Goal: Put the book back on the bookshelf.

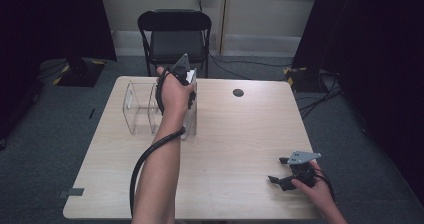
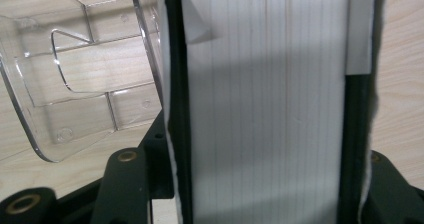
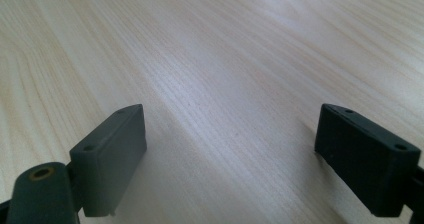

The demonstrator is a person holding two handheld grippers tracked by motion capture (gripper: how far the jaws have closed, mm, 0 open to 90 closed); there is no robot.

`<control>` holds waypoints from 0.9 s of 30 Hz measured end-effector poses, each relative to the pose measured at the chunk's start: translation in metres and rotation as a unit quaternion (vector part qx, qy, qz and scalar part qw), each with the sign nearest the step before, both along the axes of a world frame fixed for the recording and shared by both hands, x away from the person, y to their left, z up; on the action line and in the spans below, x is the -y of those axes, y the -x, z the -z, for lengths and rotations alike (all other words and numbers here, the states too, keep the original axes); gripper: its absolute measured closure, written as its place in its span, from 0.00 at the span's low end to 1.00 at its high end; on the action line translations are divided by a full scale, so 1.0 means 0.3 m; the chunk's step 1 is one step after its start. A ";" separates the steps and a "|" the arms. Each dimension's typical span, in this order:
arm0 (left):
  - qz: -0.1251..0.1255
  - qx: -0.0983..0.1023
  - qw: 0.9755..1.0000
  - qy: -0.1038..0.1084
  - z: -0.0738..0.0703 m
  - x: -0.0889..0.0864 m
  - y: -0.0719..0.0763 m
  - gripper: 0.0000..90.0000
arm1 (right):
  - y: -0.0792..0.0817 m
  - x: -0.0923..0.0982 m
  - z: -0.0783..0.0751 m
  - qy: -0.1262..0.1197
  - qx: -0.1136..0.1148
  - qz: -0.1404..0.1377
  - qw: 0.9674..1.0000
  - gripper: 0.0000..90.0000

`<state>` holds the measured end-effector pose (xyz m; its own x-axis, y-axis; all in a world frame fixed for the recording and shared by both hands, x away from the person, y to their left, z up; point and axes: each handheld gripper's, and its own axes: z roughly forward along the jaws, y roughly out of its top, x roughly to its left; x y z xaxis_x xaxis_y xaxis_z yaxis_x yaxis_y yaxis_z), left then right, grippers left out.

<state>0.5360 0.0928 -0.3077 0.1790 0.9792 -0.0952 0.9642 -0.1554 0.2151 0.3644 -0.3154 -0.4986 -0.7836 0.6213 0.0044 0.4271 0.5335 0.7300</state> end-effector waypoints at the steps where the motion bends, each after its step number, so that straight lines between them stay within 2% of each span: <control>1: 0.007 -0.002 1.000 -0.001 -0.002 -0.002 0.000 0.50 | 0.000 0.000 0.000 0.000 0.000 0.000 1.000 0.14; 15: 0.004 -0.001 1.000 0.004 -0.004 -0.006 0.011 0.49 | 0.000 0.000 0.000 0.000 0.001 0.000 1.000 0.14; 27: 0.016 -0.008 1.000 0.008 -0.006 -0.018 0.028 0.46 | 0.001 0.000 0.000 0.002 0.001 0.000 1.000 0.14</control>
